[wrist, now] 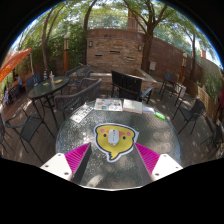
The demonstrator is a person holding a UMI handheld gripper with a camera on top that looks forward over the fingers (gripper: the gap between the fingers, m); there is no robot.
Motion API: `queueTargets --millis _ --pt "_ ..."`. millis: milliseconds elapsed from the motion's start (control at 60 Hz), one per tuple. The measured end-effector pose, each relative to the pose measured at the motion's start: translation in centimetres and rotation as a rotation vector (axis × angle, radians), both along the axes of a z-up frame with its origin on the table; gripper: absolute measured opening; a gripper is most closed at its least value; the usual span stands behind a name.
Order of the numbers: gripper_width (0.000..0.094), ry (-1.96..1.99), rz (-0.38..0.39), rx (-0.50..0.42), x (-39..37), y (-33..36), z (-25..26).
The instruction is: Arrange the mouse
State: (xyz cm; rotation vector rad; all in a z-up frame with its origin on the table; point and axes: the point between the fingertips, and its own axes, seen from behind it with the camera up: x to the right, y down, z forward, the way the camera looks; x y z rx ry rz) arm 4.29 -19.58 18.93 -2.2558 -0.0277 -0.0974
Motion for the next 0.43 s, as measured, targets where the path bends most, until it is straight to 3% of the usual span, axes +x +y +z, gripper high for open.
queueTargets --millis 433 --pt "0.0868 -0.035 0.002 0.017 -0.4 -1.8 0.9"
